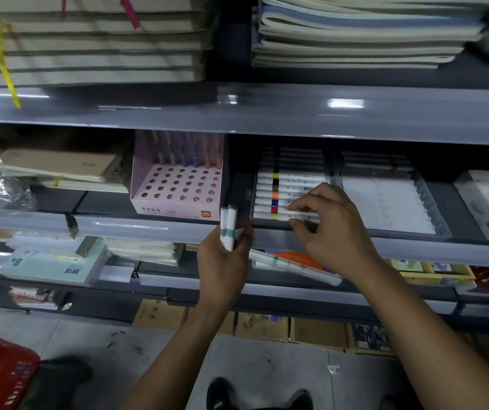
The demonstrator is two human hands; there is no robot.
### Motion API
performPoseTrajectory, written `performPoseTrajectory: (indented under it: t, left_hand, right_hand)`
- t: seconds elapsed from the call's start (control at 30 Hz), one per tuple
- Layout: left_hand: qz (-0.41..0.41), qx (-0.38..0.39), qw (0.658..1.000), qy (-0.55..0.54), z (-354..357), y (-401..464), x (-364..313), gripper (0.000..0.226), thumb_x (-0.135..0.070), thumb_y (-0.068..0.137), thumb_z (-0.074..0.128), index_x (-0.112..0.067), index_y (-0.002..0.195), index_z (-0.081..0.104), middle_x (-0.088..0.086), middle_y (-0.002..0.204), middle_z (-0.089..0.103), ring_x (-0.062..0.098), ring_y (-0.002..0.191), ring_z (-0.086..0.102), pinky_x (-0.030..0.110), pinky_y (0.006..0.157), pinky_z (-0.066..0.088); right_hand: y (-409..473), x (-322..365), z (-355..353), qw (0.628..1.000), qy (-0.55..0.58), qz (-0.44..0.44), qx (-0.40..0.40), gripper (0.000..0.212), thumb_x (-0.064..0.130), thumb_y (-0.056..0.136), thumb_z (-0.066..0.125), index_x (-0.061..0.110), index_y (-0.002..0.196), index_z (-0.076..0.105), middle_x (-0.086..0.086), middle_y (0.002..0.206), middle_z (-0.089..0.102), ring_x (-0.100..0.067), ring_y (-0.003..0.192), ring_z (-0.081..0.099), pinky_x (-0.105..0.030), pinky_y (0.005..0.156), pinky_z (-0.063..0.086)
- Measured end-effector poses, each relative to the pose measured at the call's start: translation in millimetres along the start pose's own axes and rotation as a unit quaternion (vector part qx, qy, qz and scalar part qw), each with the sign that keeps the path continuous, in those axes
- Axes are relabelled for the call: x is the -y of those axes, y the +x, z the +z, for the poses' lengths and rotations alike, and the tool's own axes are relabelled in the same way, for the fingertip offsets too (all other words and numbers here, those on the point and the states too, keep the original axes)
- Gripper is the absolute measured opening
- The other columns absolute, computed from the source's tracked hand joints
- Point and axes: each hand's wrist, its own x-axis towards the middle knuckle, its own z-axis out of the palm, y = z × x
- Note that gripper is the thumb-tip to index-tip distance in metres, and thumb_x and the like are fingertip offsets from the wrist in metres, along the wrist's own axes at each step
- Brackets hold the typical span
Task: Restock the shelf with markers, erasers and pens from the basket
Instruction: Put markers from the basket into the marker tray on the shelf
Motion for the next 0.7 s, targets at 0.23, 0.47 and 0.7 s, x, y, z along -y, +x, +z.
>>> performPoseTrajectory:
  t: [0.23,0.47,0.7]
  left_hand:
    - [0.002,0.007,1.000,-0.001,1,0,3,0.023,-0.021,0.099,0.071,-0.004,0.084,0.065,-0.002,0.058,0.056,0.002,0.050,0.046,0.019,0.048,0.041]
    - [-0.001,0.017,1.000,-0.005,5,1,-1,0.023,-0.021,0.099,0.071,-0.007,0.083,0.065,-0.010,0.056,0.056,0.001,0.050,0.049,0.016,0.048,0.041]
    - [-0.132,0.151,0.953,-0.227,-2,-5,-22,0.054,-0.060,0.102,0.046,-0.008,0.098,0.061,-0.001,0.058,0.031,0.012,0.047,0.025,0.025,0.045,0.024]
  right_hand:
    - [-11,5,10,0.990,-0.090,-0.097,-0.040,0.017,0.010,0.089,0.074,0.011,0.106,0.079,-0.001,0.098,0.060,-0.023,0.095,0.057,-0.042,0.078,0.054]
    - [-13,7,14,0.990,-0.096,-0.090,-0.046,0.016,0.013,0.091,0.072,0.013,0.104,0.080,0.002,0.097,0.059,-0.021,0.094,0.056,-0.042,0.074,0.054]
    - [-25,20,15,0.997,-0.035,-0.045,-0.052,0.024,0.016,0.093,0.069,0.011,0.115,0.076,0.002,0.103,0.059,-0.020,0.104,0.056,-0.037,0.084,0.053]
